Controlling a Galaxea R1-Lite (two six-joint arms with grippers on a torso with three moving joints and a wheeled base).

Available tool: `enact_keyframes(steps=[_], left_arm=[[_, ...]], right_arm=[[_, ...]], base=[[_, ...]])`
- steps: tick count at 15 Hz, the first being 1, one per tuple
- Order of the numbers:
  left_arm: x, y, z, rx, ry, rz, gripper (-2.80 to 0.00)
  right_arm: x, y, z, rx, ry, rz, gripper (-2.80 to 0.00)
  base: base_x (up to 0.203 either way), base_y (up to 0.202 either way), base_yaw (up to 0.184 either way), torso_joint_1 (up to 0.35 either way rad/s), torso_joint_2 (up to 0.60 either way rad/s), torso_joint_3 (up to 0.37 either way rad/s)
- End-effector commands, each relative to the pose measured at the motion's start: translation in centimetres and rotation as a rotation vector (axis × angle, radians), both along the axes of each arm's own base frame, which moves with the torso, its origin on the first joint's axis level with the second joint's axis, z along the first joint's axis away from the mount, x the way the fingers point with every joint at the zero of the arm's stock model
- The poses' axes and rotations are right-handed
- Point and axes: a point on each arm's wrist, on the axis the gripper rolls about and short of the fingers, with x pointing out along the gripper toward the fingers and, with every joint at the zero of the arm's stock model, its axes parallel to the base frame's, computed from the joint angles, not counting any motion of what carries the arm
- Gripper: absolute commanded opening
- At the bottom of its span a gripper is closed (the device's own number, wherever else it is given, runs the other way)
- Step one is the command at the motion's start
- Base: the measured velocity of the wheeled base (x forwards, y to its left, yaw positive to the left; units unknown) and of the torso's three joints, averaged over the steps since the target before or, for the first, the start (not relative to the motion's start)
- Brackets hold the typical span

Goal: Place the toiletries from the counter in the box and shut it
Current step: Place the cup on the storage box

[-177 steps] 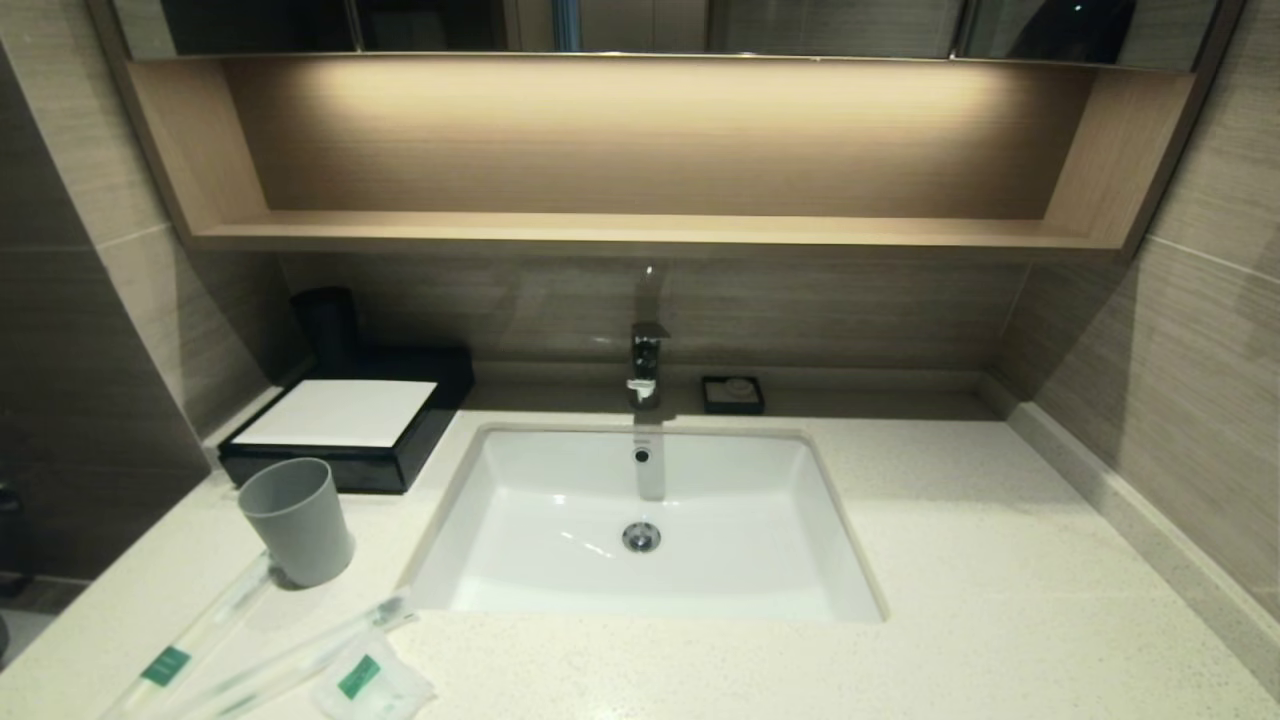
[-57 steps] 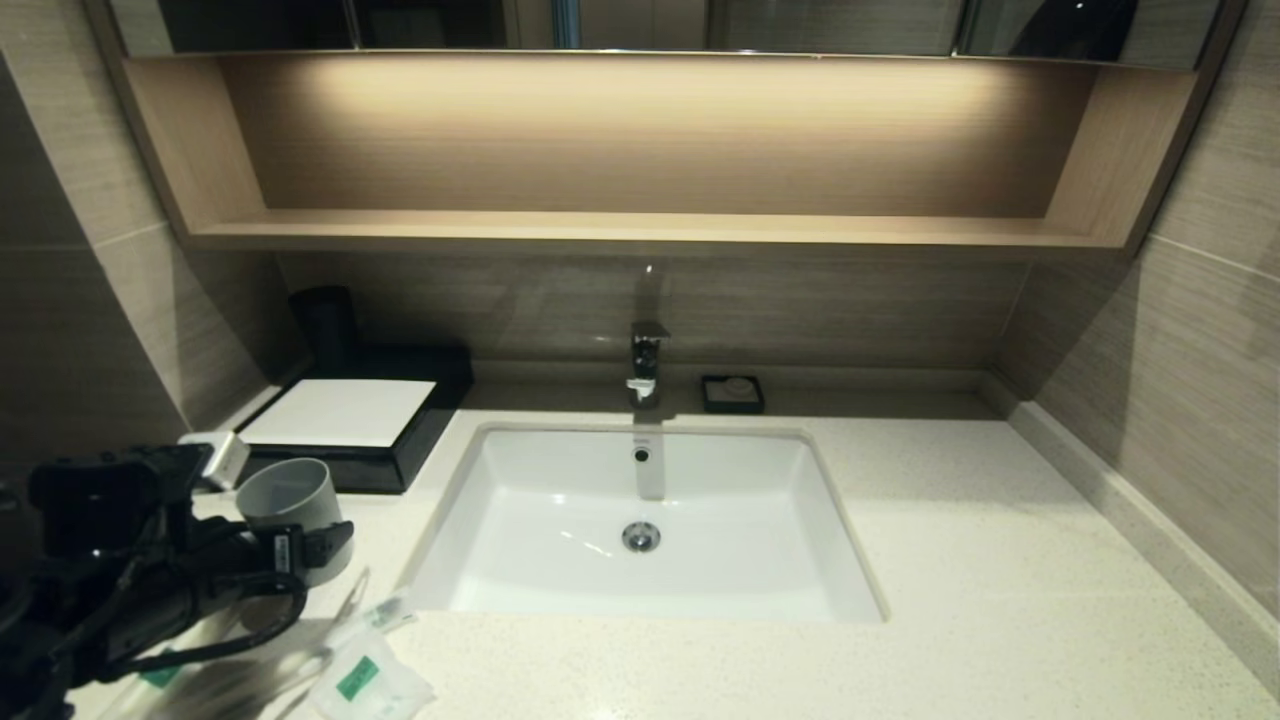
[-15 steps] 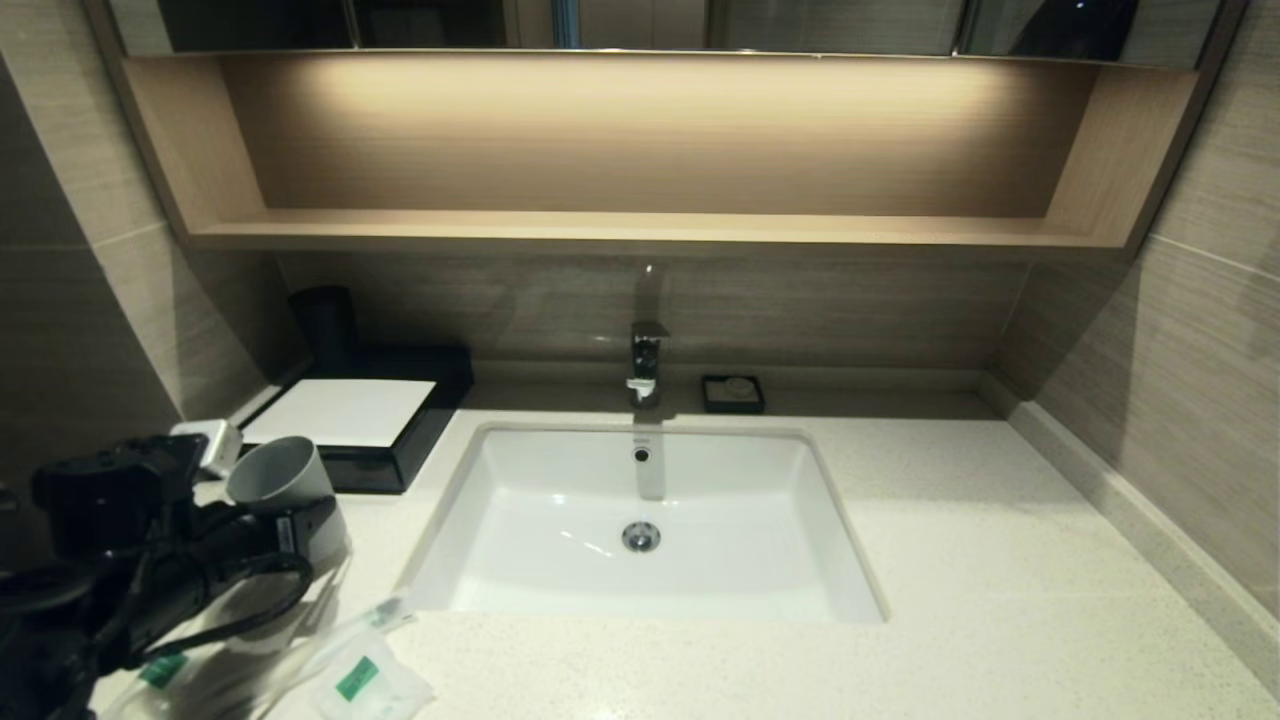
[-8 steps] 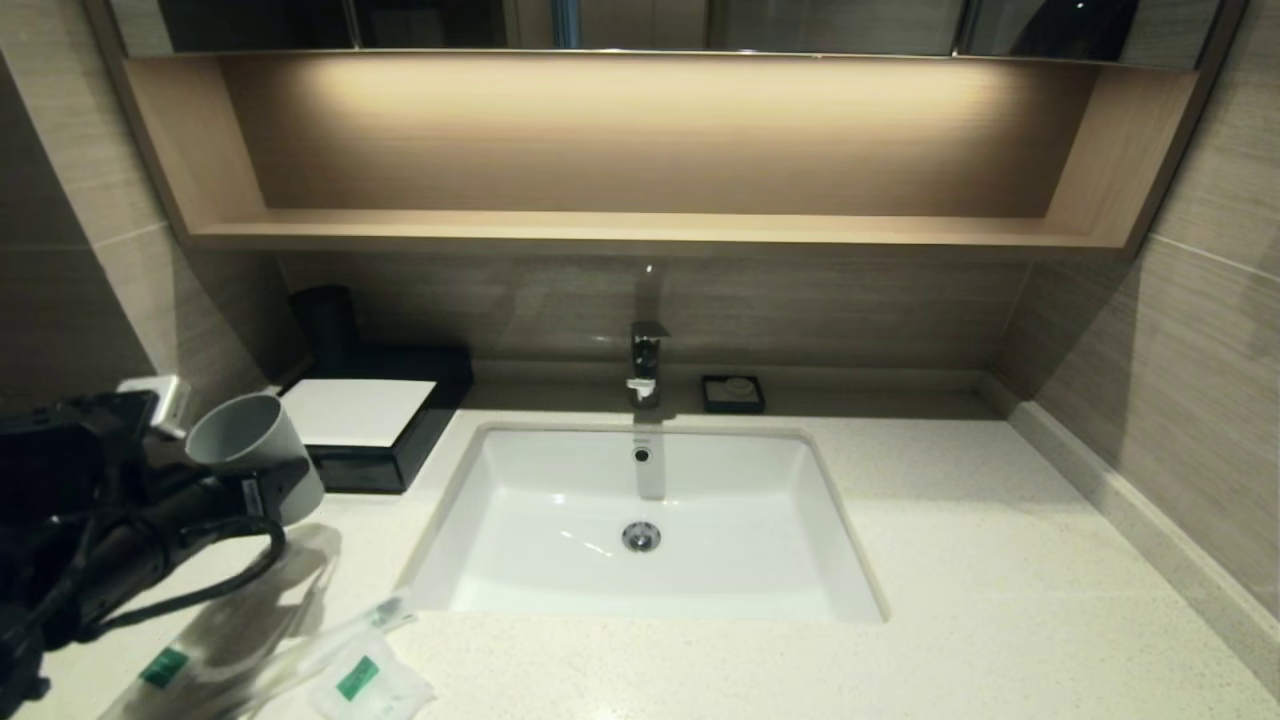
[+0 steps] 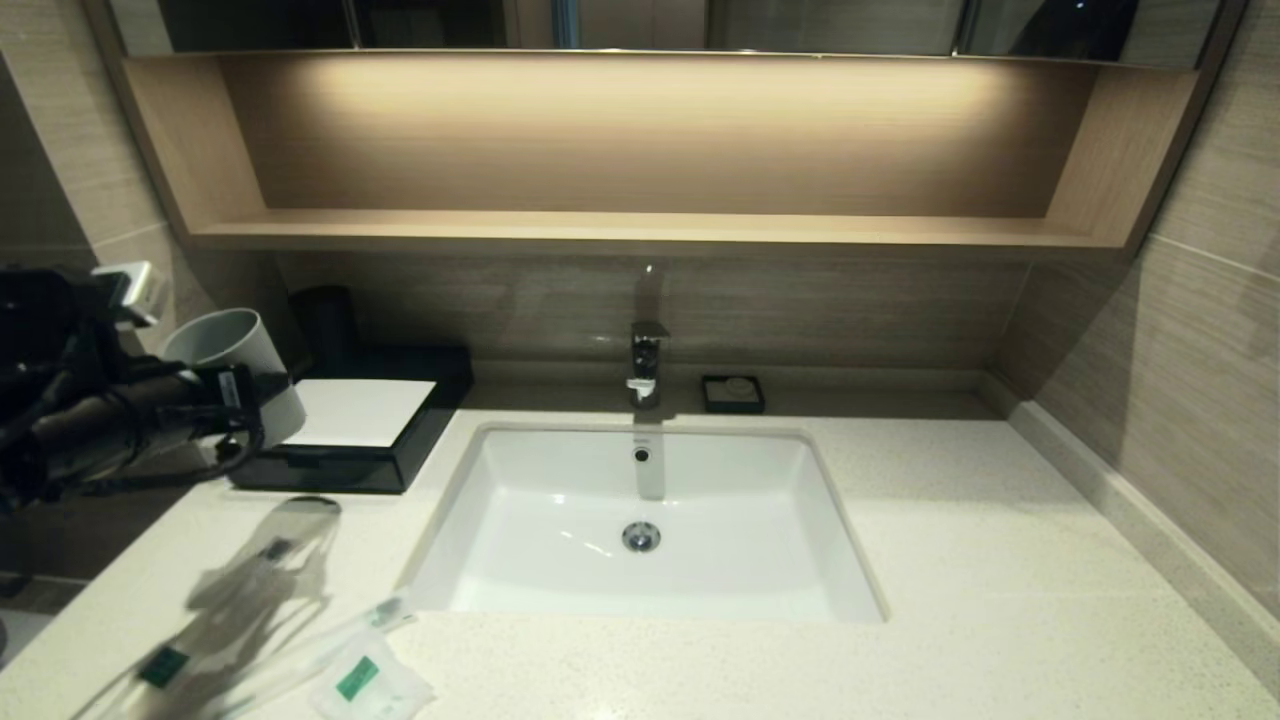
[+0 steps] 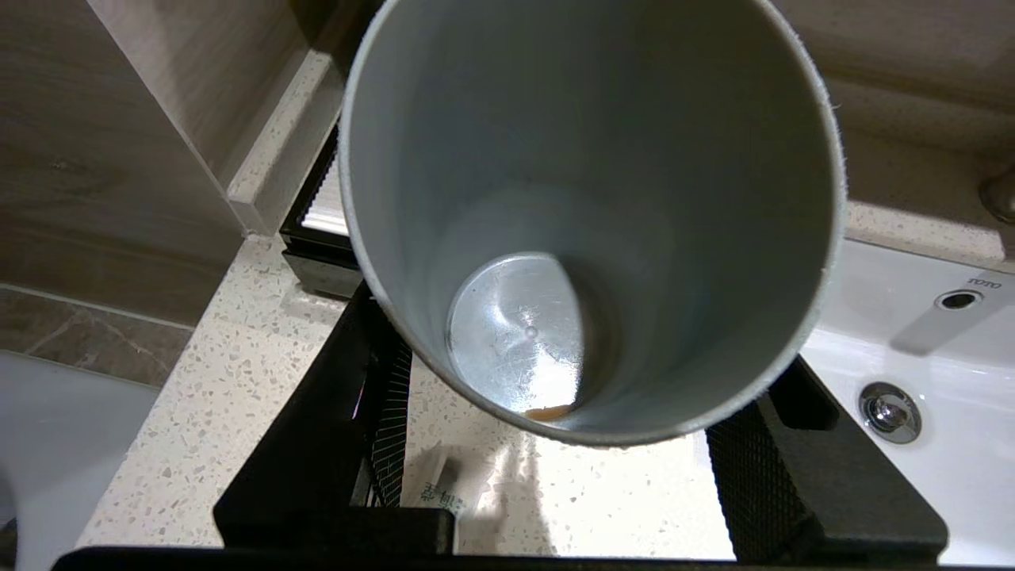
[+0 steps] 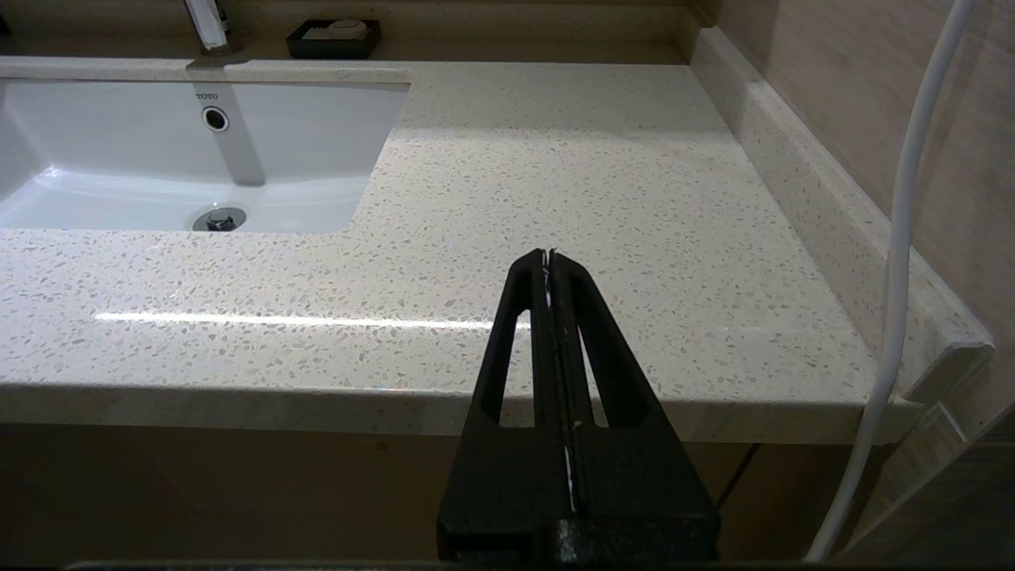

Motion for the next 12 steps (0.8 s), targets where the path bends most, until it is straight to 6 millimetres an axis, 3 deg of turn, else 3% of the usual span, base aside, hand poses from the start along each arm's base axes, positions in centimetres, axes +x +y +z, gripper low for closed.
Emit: enact_keyframes(steps=[1, 4, 9, 12], left_arm=[[0.7, 0.0, 2.1, -0.002, 0.000, -0.002, -2.80], [2.4, -0.6, 2.5, -0.003, -0.004, -0.031, -2.80], [3.5, -2.7, 2.8, -0.005, 0.021, -0.099, -2.80], [4.2, -2.9, 2.8, -0.009, 0.064, -0.103, -2.80]], right_arm=[[0.0, 0.0, 0.0, 0.000, 0.001, 0.000, -2.80], [0.0, 0.0, 0.0, -0.001, 0.001, 0.000, -2.80], [0.0, 0.0, 0.0, -0.001, 0.001, 0.000, -2.80], [0.0, 0.0, 0.0, 0.000, 0.000, 0.000, -2.80]], base=[[0.000, 0.000, 0.000, 0.000, 0.00, 0.000], [0.000, 0.000, 0.000, 0.000, 0.00, 0.000], [0.000, 0.000, 0.000, 0.000, 0.00, 0.000], [0.000, 0.000, 0.000, 0.000, 0.00, 0.000]])
